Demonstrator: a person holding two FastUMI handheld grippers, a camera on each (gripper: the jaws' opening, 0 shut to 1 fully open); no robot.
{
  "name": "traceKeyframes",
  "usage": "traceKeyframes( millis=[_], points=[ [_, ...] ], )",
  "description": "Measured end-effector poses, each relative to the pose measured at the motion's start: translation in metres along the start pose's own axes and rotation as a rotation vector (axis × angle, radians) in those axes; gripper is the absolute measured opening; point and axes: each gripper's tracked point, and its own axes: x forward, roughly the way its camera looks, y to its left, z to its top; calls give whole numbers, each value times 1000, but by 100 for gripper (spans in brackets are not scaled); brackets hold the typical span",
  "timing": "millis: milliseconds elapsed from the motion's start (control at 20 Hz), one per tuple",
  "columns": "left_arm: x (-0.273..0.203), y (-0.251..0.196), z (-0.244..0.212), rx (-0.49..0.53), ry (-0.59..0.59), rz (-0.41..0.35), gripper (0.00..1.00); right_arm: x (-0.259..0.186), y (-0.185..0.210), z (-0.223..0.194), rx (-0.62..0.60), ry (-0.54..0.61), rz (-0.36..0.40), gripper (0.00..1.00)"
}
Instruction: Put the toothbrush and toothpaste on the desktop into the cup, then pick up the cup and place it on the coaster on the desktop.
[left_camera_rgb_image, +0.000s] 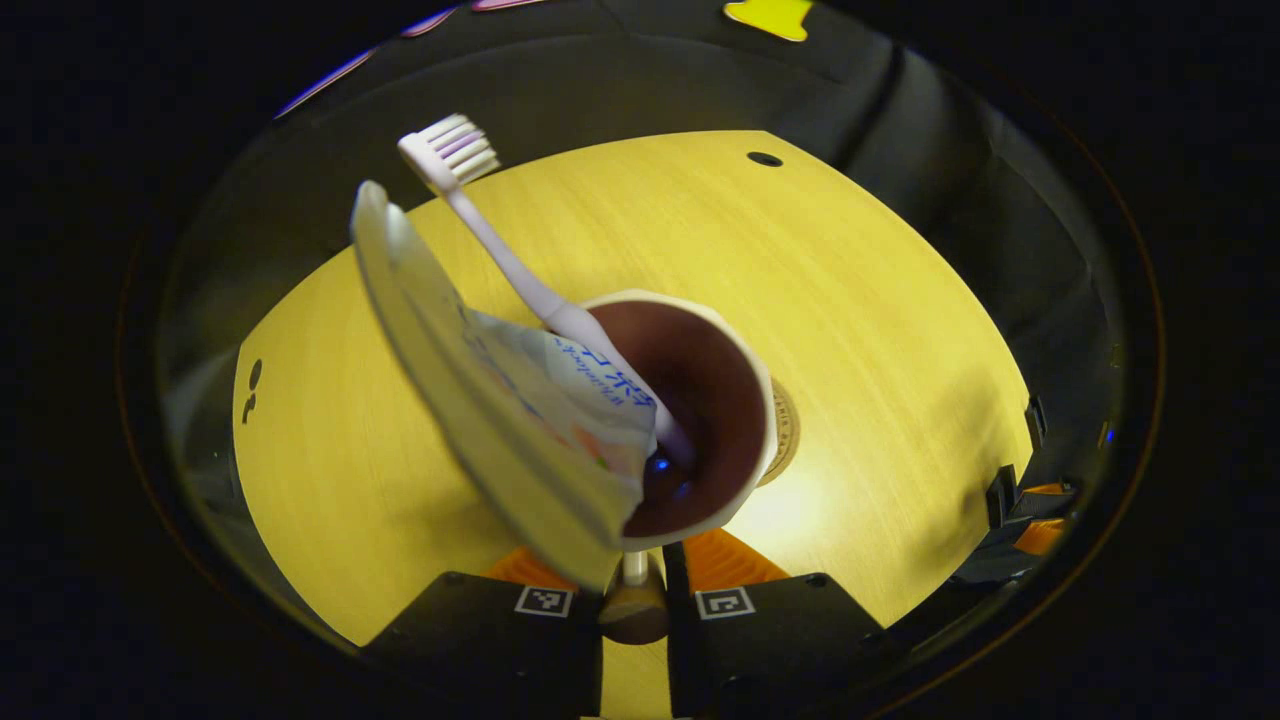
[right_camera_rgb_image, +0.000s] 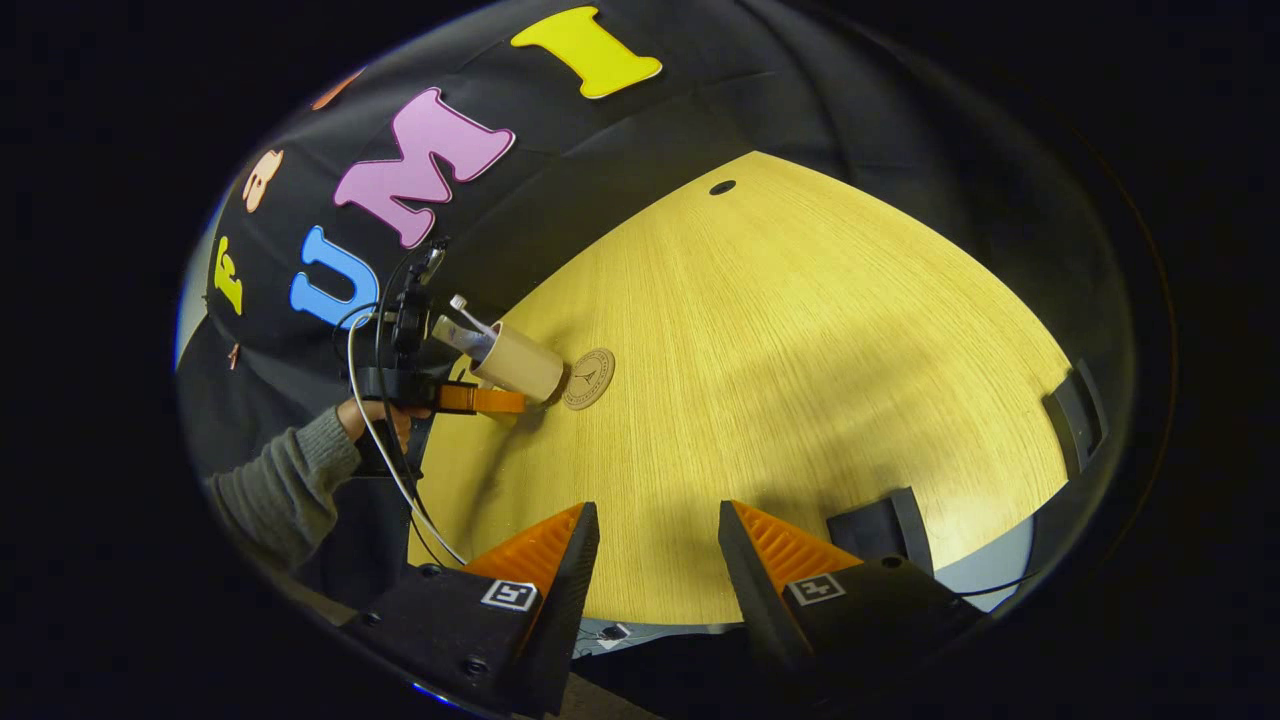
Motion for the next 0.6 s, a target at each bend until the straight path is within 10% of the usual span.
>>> traceKeyframes(
  millis=[600],
  points=[
    [17,-45,10,92,24,-11,30,-22,-28,7,67,-45,-32,75]
  ],
)
